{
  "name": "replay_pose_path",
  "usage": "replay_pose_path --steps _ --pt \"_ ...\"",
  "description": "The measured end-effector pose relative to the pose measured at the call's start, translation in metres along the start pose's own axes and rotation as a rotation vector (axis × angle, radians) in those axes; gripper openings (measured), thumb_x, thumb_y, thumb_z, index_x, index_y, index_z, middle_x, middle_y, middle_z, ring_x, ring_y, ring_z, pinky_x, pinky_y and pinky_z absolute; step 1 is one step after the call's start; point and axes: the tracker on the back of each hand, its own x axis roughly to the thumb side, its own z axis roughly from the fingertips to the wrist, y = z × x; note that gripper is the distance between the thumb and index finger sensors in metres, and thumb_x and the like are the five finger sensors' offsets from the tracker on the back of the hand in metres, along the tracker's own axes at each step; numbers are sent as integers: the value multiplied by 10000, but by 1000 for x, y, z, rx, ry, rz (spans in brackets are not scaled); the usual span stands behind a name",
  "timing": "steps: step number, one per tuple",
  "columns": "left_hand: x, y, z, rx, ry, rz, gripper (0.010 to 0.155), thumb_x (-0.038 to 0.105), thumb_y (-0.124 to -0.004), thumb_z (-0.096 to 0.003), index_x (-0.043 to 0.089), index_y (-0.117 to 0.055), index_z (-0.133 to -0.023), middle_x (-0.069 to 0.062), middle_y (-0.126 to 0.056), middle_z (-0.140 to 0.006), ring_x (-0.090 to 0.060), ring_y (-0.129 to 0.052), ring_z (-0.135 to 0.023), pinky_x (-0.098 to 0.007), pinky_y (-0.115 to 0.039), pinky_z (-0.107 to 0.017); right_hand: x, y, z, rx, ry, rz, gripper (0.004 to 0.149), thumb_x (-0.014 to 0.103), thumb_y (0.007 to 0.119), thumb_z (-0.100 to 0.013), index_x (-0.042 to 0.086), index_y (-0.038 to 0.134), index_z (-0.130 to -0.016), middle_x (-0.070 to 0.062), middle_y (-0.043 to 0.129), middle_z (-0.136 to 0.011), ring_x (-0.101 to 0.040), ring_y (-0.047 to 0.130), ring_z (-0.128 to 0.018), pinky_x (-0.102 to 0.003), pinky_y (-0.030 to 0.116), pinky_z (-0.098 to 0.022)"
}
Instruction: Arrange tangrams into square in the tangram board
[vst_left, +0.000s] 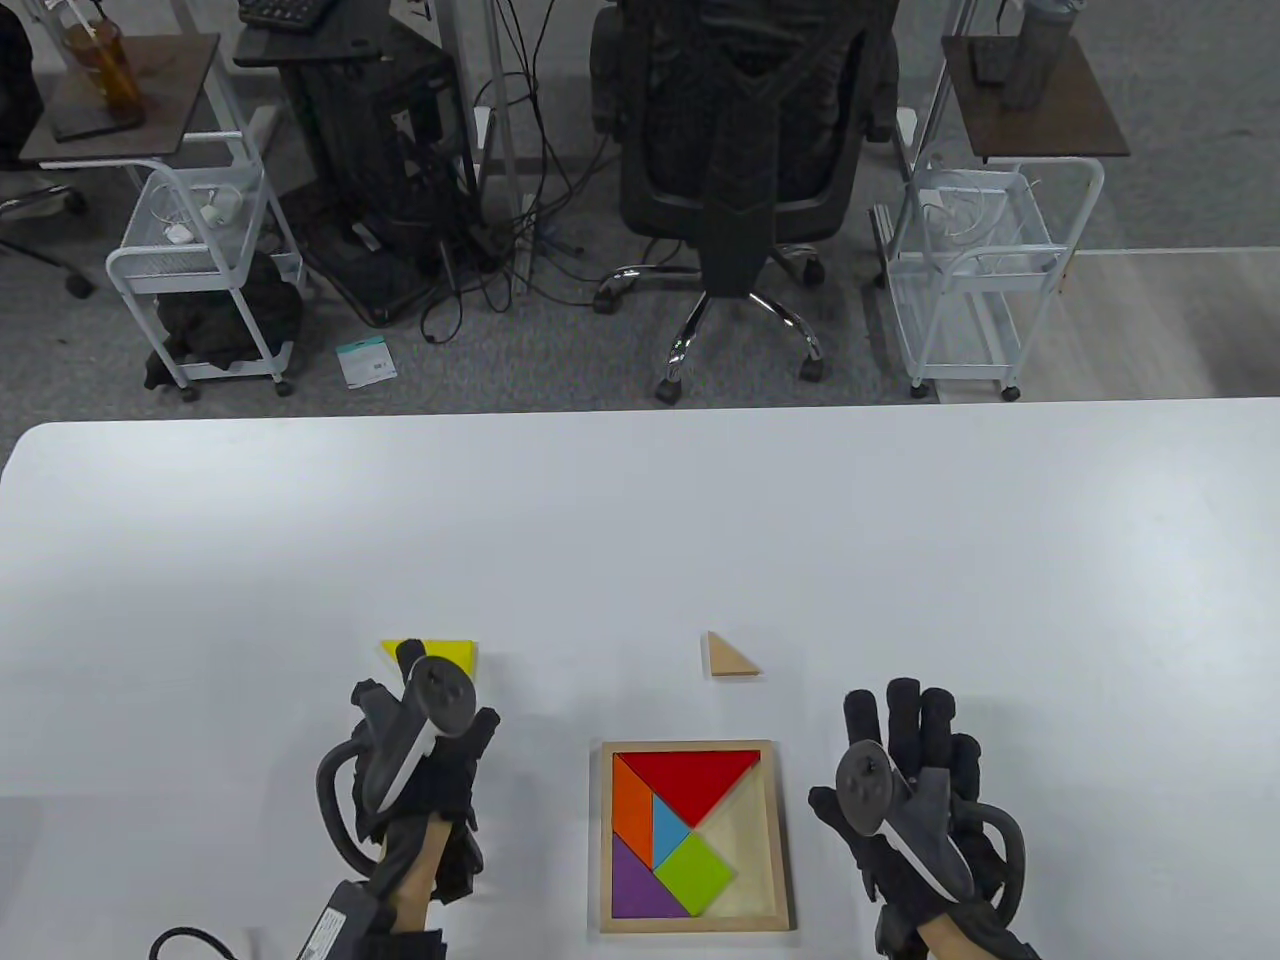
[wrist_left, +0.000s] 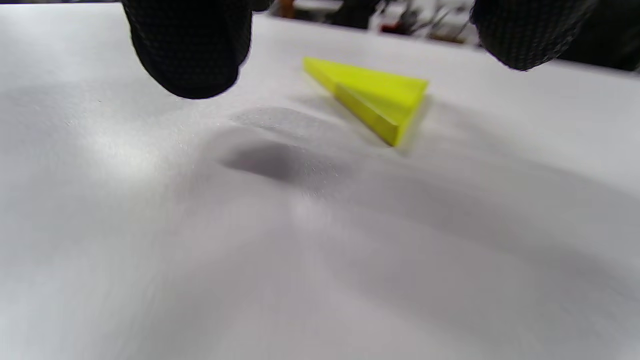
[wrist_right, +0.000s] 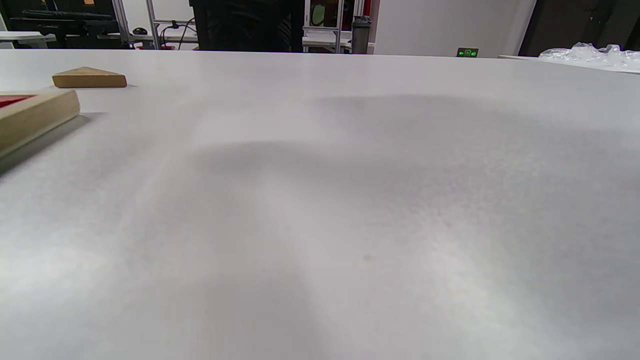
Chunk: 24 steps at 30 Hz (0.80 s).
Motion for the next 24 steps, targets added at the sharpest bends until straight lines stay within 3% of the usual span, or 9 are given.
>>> replay_pose_path --steps 4,9,13,21,24 --pt "10 5 -34 -189 109 34 999 626 -695 -525 180 -9 -1098 -467 -390 -1035 -495 -830 -783 -388 -873 -515 -2 0 0 5 10 2 889 688 511 -304 463 -39 -966 62 -227 -1019 -251 -168 -1002 -506 142 -835" --pt "21 6 -57 -352 185 -48 989 620 -712 -523 259 27 -1071 -451 -393 -1036 -463 -817 -765 -365 -865 -526 -3 -1 -1 14 17 -6 890 687 515 -305 460 -34 -968 55 -220 -1023 -257 -158 -1005 -507 146 -833" --pt "29 5 -65 -377 207 -118 958 607 -721 -514 276 -23 -1080 -452 -379 -1037 -456 -832 -735 -339 -864 -519 -3 -2 -1 20 16 -5 890 686 516 -306 459 -32 -969 55 -218 -1024 -258 -155 -1006 -507 147 -833" --pt "34 8 -75 -416 213 -93 910 549 -781 -504 298 -135 -1093 -448 -384 -1026 -400 -879 -691 -286 -893 -504 -2 -2 -1 20 10 3 889 683 519 -310 452 -25 -973 46 -208 -1027 -266 -141 -1009 -508 155 -831" --pt "35 9 -77 -436 225 -64 927 524 -795 -510 303 -102 -1084 -450 -357 -1028 -394 -890 -682 -259 -922 -508 -1 -1 -1 31 8 -1 889 682 520 -310 449 -23 -975 43 -203 -1030 -269 -134 -1010 -508 160 -830"
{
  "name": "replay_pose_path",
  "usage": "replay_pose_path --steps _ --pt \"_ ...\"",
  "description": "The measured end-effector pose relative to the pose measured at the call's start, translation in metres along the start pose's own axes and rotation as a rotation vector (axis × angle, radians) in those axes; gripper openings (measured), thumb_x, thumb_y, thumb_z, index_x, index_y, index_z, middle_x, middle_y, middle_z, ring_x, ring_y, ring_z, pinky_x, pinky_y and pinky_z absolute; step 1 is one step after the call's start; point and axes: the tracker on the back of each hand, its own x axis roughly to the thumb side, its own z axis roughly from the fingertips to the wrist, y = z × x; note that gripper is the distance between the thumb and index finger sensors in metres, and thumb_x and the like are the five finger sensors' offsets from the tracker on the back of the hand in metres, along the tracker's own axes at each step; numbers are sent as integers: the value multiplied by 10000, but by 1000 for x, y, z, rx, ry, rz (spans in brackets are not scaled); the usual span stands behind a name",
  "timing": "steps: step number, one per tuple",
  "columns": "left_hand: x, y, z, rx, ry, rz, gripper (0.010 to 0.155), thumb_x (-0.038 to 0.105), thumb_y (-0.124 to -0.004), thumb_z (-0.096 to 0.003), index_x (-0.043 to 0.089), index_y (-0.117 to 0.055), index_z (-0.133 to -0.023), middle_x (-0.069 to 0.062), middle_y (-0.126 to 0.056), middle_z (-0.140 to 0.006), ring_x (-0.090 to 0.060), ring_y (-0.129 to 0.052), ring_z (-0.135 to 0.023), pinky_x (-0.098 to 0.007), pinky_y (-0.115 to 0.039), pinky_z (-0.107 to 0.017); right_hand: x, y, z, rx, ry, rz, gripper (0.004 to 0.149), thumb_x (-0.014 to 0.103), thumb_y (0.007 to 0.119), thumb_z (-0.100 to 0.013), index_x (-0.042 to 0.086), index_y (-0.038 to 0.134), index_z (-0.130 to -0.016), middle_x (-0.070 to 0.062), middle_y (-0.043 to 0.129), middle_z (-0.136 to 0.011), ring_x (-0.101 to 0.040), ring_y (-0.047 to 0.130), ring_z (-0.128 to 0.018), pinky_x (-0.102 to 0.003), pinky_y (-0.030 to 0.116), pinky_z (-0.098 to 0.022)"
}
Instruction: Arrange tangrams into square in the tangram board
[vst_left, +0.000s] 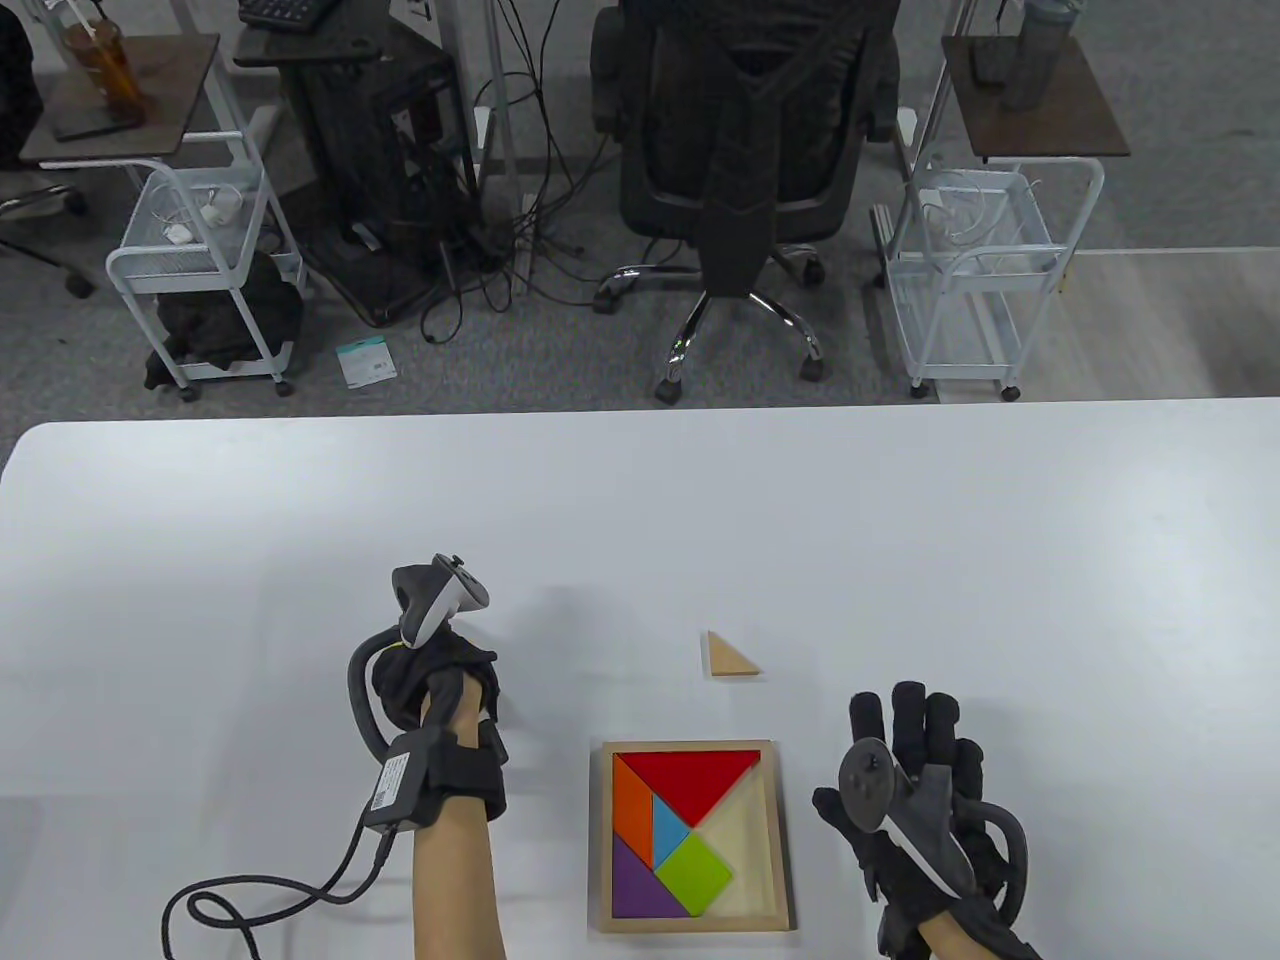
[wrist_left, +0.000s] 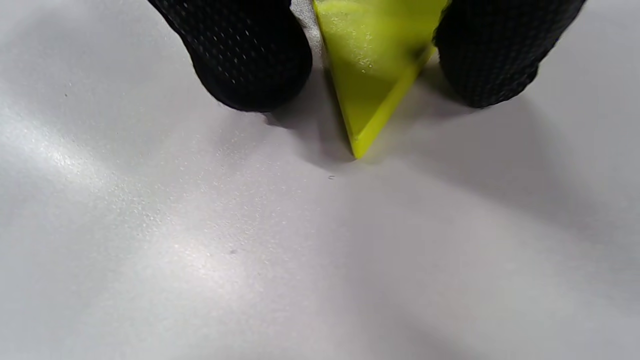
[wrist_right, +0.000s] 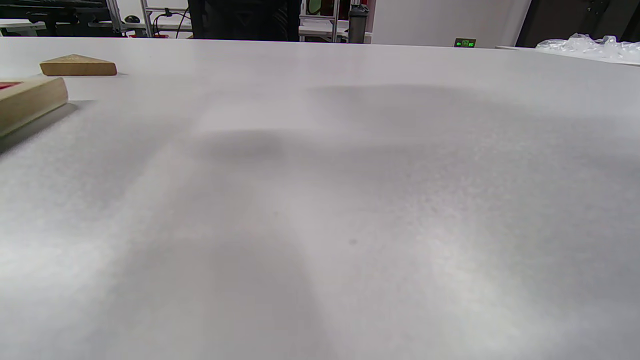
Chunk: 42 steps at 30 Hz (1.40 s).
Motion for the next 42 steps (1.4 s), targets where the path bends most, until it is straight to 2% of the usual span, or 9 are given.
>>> replay_pose_path --steps 11,17,20,24,31,35,38,40,42 --pt "10 4 -6 -66 -22 -9 896 422 -803 -530 293 -85 -1051 -449 -357 -995 -277 -969 -597 -161 -977 -427 3 1 0 8 -26 -12 883 672 532 -316 441 2 -984 27 -175 -1043 -276 -98 -1022 -509 185 -831" --pt "16 -2 -3 18 -59 -57 824 407 -796 -511 310 -174 -1044 -437 -468 -951 -324 -973 -534 -161 -971 -370 4 1 0 -1 -30 -33 877 666 539 -320 437 27 -993 20 -149 -1056 -281 -72 -1032 -509 205 -833" --pt "18 -15 8 44 -30 -78 823 406 -782 -494 307 -175 -1041 -439 -505 -934 -301 -973 -529 -153 -960 -342 5 0 1 -11 -48 -55 872 662 545 -324 437 39 -998 21 -135 -1065 -278 -57 -1040 -511 211 -835" --pt "16 -28 22 73 -137 -103 836 406 -801 -492 314 -179 -1044 -434 -536 -922 -305 -975 -530 -154 -960 -332 7 1 2 -11 -60 -56 877 661 552 -316 438 51 -1000 23 -128 -1067 -274 -52 -1043 -509 217 -837" --pt "17 -67 90 252 -478 -206 841 398 -800 -497 323 -172 -1051 -421 -546 -922 -323 -986 -523 -172 -962 -328 8 -1 5 -41 -65 -63 879 661 554 -314 431 61 -1004 13 -116 -1072 -282 -35 -1045 -509 233 -835" --pt "27 -97 137 287 -776 -218 845 395 -801 -496 330 -165 -1049 -410 -549 -931 -328 -992 -533 -176 -967 -334 12 -1 10 -40 -139 -127 879 665 551 -313 417 74 -1008 -7 -85 -1078 -300 8 -1046 -507 275 -825" --pt "31 -119 157 212 -1038 -108 846 401 -791 -499 337 -151 -1049 -397 -547 -946 -323 -987 -551 -172 -957 -332 16 -2 15 -58 -175 -134 894 675 554 -308 420 44 -997 -26 -100 -1066 -319 57 -1045 -488 332 -804" --pt "33 -130 159 107 -1191 14 846 394 -787 -504 344 -139 -1046 -393 -534 -956 -332 -978 -567 -191 -950 -341 18 -4 18 -80 -194 -123 904 684 549 -300 420 40 -999 -25 -87 -1074 -315 88 -1052 -474 358 -802" --pt "36 -140 156 -2 -1325 140 842 385 -787 -510 352 -137 -1045 -394 -524 -961 -342 -971 -579 -204 -948 -349 20 -4 20 -55 -264 -218 910 685 558 -296 403 61 -1005 -41 -28 -1092 -325 162 -1051 -450 418 -783"
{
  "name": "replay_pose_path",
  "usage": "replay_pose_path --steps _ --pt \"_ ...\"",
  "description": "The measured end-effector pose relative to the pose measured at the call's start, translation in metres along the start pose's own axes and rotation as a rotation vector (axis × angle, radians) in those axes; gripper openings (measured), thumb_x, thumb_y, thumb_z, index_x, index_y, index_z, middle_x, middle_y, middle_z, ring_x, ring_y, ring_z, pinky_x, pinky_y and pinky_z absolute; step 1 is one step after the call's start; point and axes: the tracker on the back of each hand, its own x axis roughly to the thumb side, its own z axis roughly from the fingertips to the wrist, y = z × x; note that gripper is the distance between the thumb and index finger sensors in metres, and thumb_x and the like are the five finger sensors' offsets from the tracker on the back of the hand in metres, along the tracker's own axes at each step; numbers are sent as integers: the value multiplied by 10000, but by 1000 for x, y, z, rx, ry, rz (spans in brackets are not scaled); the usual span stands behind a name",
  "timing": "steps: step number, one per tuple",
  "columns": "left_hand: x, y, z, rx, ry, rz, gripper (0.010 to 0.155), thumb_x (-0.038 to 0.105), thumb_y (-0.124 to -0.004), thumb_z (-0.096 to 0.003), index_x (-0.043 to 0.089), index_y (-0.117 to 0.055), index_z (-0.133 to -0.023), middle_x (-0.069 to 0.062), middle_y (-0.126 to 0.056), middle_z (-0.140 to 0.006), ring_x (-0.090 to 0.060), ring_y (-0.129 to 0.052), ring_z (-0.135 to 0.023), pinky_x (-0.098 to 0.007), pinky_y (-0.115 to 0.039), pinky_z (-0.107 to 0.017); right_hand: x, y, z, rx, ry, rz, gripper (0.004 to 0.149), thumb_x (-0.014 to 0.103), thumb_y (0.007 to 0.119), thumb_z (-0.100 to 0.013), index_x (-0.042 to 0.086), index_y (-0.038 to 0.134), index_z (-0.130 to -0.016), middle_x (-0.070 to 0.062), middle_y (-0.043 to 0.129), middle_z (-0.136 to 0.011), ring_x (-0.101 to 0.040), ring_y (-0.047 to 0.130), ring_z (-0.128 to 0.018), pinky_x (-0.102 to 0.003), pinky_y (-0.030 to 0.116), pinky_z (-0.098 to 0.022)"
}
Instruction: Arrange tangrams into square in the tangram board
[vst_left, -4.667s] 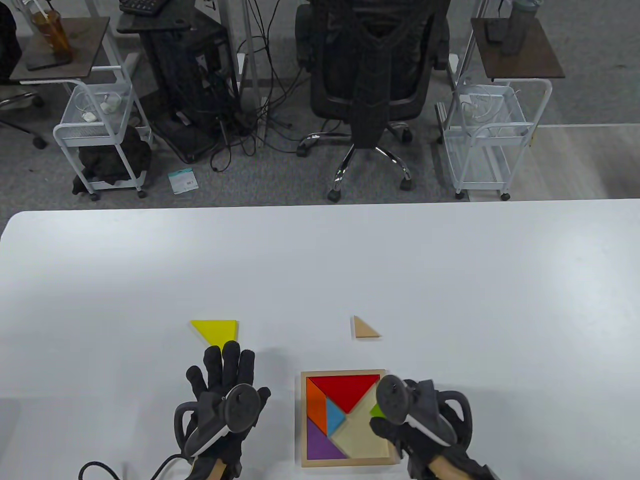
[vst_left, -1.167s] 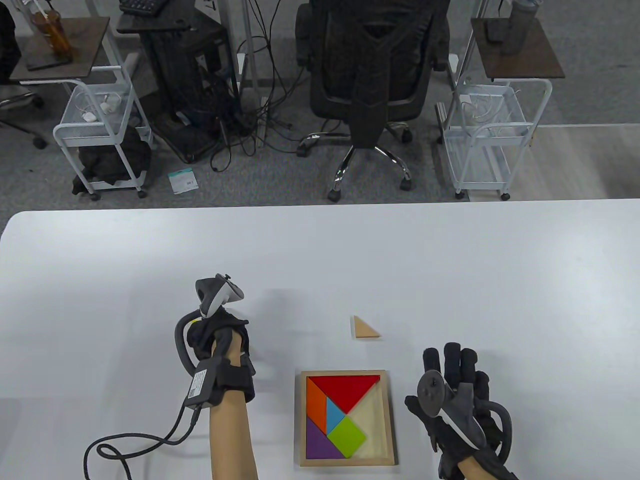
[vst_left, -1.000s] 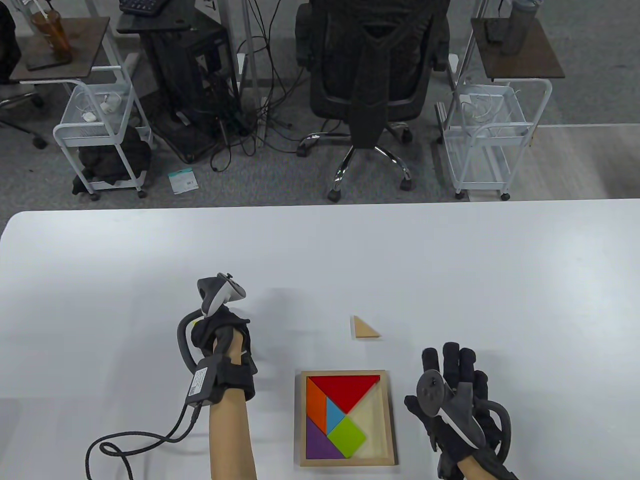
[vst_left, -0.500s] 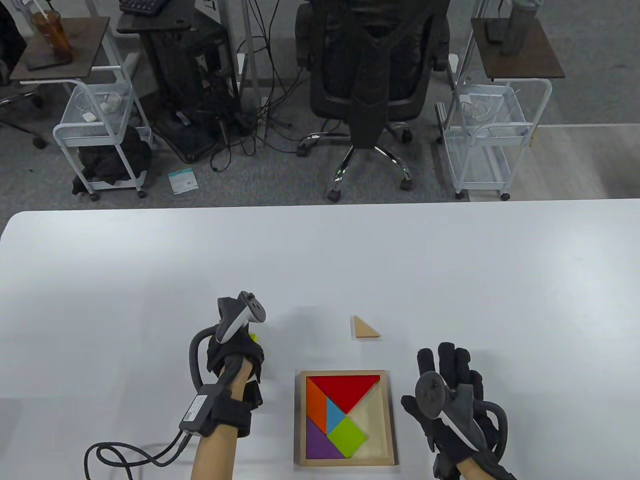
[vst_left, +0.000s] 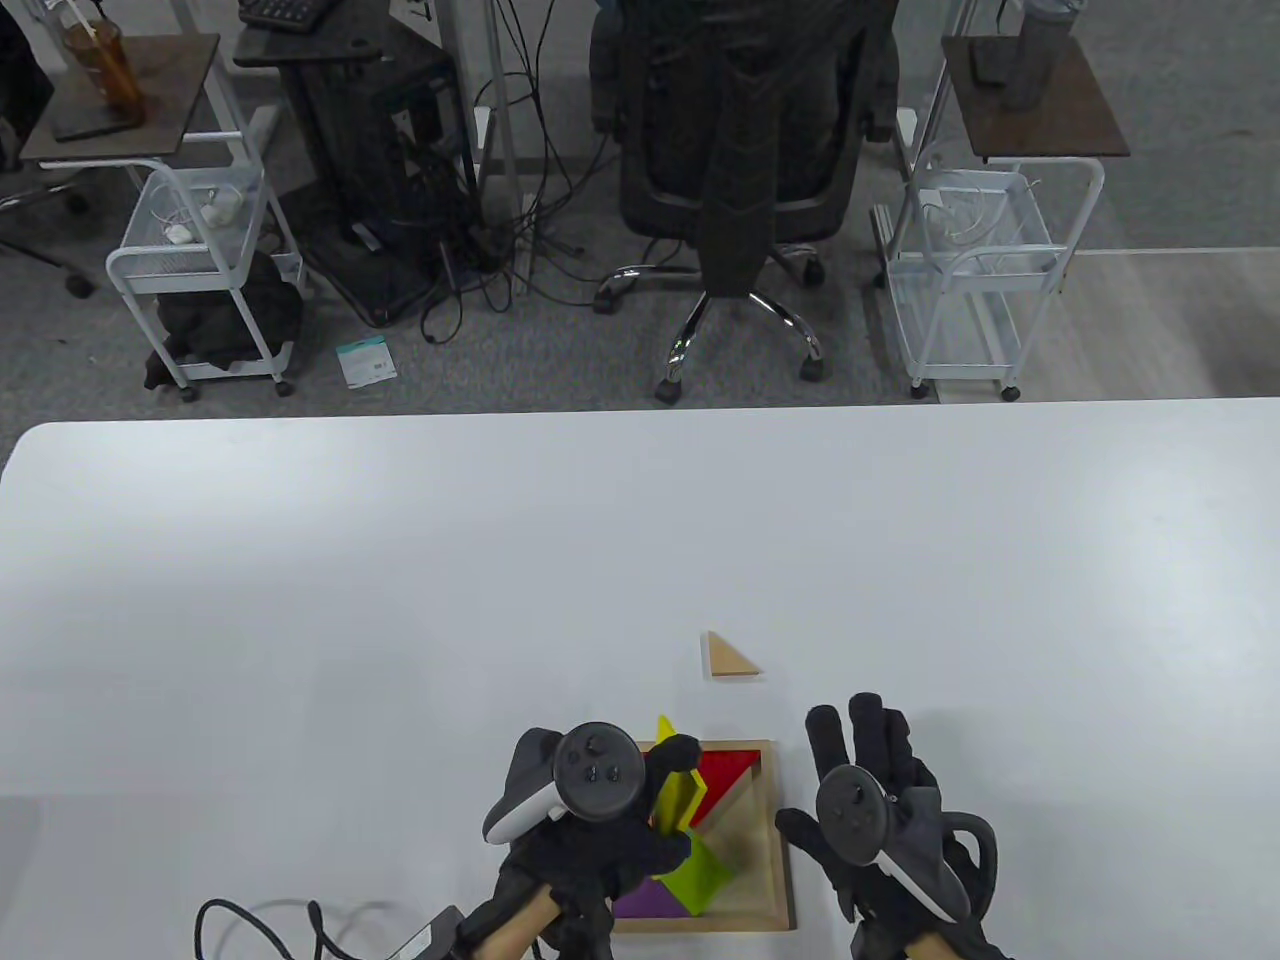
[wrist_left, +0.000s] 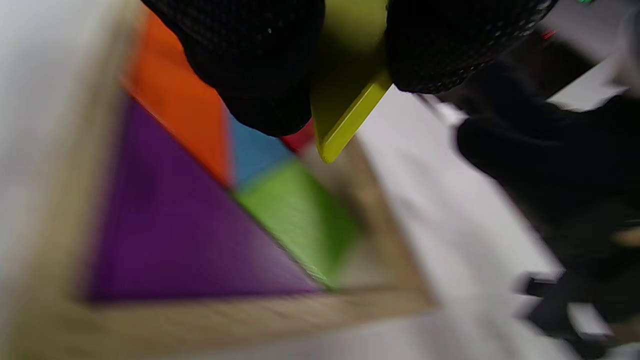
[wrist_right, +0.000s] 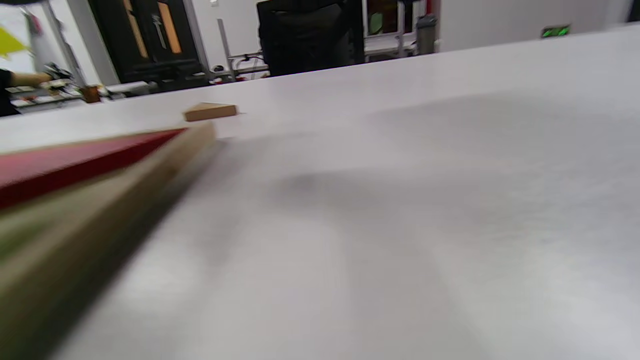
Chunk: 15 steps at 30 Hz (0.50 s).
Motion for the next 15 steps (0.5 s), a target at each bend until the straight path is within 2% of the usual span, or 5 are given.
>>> replay_pose_path --steps 4,8,10,12,15 --pt "0 -10 -3 37 -183 153 837 377 -786 -518 367 -135 -1044 -374 -522 -980 -345 -968 -615 -206 -951 -368 -1 4 -2 143 -196 -403 907 659 603 -320 319 150 -1028 -111 181 -1109 -372 364 -996 -420 541 -690" --pt "7 -17 -3 26 -329 336 828 373 -784 -526 386 -138 -1044 -350 -527 -999 -334 -969 -648 -204 -954 -384 -2 14 -9 285 -297 -683 942 670 599 -325 233 151 -1030 -171 240 -1078 -398 443 -933 -391 591 -620" --pt "10 -21 -4 -4 -368 398 820 367 -781 -532 396 -141 -1044 -344 -526 -1007 -339 -964 -666 -211 -954 -399 -2 18 -12 335 -340 -804 944 665 612 -334 207 171 -1032 -170 303 -1071 -386 501 -910 -373 624 -594" --pt "13 -25 -4 -22 -406 431 816 361 -779 -537 397 -143 -1046 -339 -529 -1011 -343 -962 -678 -215 -955 -409 0 21 -16 403 -411 -1001 920 634 643 -364 170 214 -1033 -178 378 -1050 -376 566 -878 -356 663 -556" --pt "15 -27 -4 -23 -437 443 809 350 -781 -539 398 -154 -1048 -332 -534 -1016 -344 -966 -682 -215 -959 -413 -1 23 -19 438 -404 -1187 812 554 701 -396 134 365 -1005 -166 523 -996 -350 684 -804 -341 720 -485"
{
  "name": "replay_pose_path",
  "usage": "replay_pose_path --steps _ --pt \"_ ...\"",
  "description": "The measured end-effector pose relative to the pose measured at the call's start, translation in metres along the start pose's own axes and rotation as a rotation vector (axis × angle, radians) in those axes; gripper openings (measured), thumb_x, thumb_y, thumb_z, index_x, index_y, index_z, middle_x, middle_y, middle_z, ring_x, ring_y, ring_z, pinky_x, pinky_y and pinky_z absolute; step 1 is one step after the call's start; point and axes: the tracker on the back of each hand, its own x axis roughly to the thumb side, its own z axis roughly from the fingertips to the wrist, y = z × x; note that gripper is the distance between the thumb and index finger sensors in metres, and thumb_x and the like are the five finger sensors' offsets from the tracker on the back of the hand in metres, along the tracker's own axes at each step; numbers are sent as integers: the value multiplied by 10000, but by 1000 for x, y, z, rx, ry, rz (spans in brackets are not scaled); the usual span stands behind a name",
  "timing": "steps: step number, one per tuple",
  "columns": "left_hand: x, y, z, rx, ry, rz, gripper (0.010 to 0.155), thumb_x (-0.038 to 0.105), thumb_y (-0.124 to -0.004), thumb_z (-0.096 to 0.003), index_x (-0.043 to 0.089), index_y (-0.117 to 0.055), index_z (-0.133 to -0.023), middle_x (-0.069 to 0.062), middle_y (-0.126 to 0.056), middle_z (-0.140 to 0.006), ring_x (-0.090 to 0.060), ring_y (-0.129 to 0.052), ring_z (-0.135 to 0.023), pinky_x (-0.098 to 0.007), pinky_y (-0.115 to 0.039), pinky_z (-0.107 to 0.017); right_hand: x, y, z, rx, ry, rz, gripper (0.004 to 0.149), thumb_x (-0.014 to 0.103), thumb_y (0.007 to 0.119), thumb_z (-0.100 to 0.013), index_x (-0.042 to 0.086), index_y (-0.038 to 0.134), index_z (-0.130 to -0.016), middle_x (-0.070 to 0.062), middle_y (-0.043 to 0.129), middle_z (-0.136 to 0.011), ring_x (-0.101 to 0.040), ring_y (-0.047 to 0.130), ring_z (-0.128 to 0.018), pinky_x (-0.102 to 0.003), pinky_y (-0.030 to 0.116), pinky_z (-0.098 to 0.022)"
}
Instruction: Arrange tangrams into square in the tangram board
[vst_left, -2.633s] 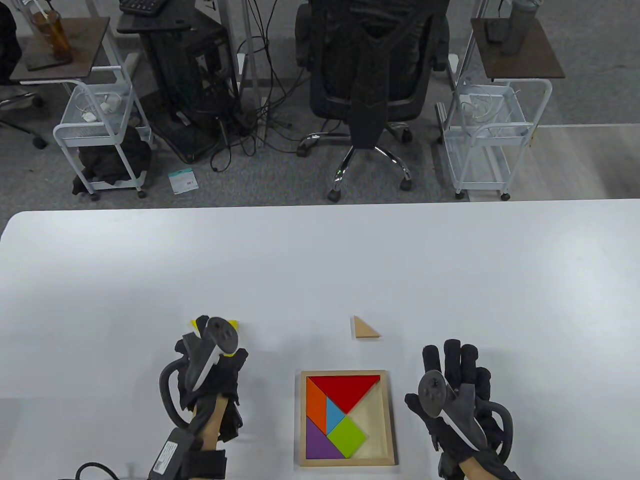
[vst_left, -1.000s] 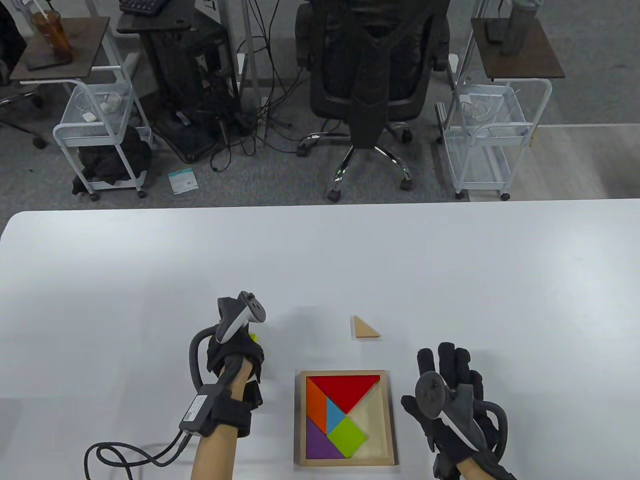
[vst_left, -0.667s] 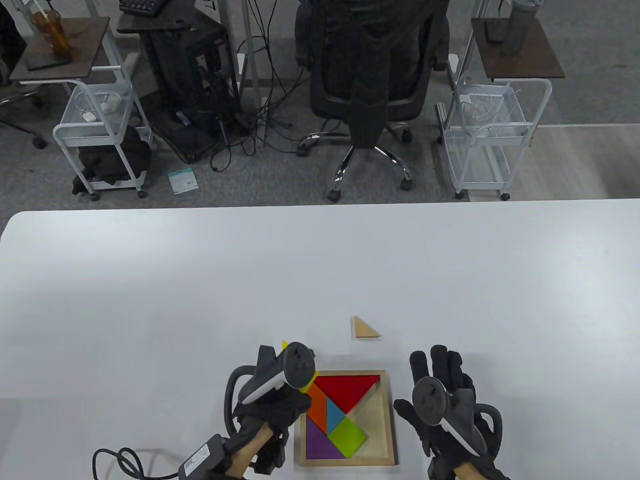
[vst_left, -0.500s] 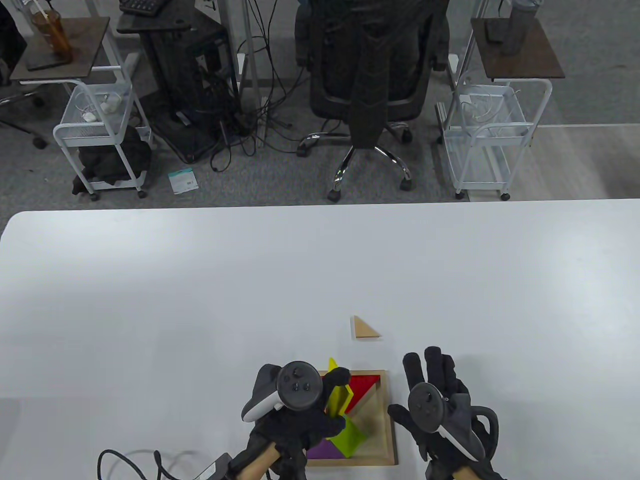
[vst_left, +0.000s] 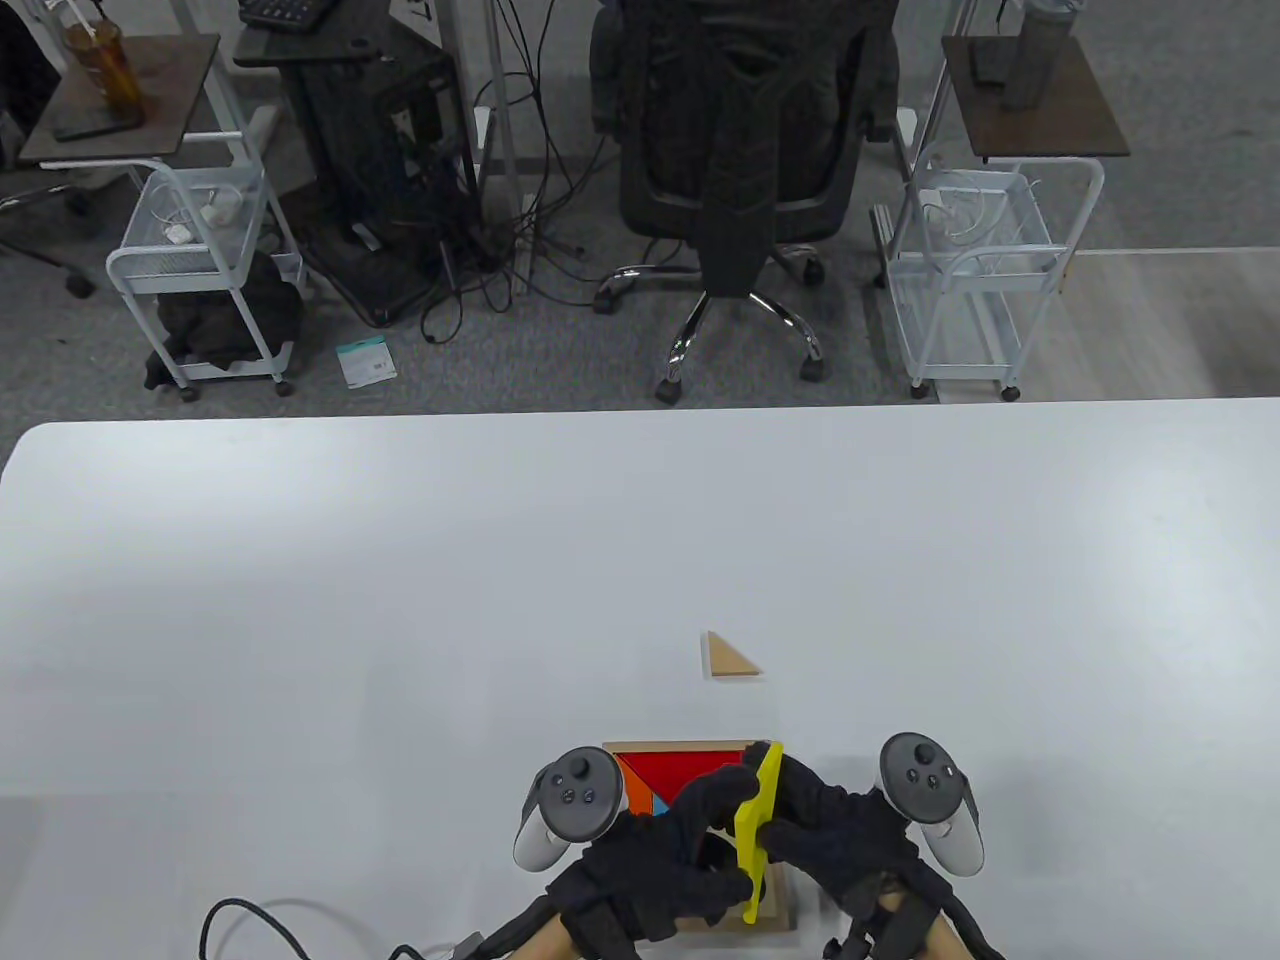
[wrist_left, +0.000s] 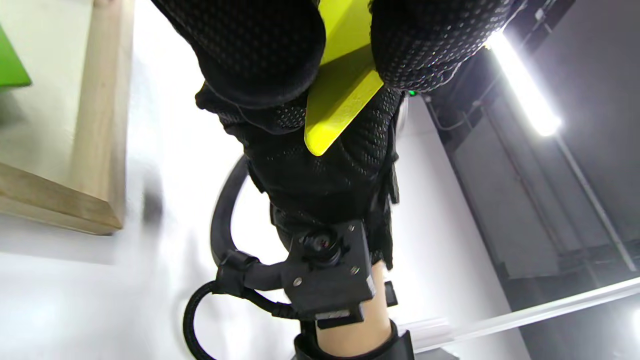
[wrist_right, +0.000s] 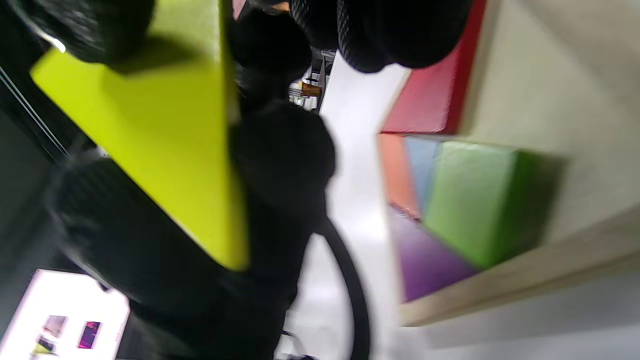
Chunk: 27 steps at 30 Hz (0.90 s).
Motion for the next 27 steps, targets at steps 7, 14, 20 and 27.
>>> replay_pose_path --steps 7,14,20,27 --pt "4 3 5 16 -23 33 775 313 -765 -549 382 -195 -1070 -289 -594 -1028 -361 -965 -707 -248 -964 -437 -5 -8 -3 -4 -15 -287 516 441 763 -426 219 642 -876 -107 641 -909 -324 735 -711 -333 725 -447" --pt "18 23 40 209 96 -213 737 391 -721 -563 174 -299 -1127 -339 -426 -1097 -566 -718 -907 -575 -790 -610 11 -21 0 -101 76 -79 452 411 793 -421 217 740 -826 -102 812 -738 -256 861 -532 -306 782 -313" --pt "30 51 85 349 316 -817 769 457 -644 -581 143 -209 -1132 -353 -217 -1132 -649 -376 -1001 -760 -486 -681 19 -19 0 -286 272 364 526 353 824 -400 181 692 -880 -95 888 -701 -261 918 -478 -314 800 -266" --pt "13 70 122 401 518 -1051 780 481 -600 -586 142 -151 -1128 -363 -157 -1127 -660 -313 -1003 -795 -399 -671 13 -5 -14 -307 409 583 566 340 811 -410 165 628 -917 -78 893 -718 -251 928 -499 -312 805 -283"
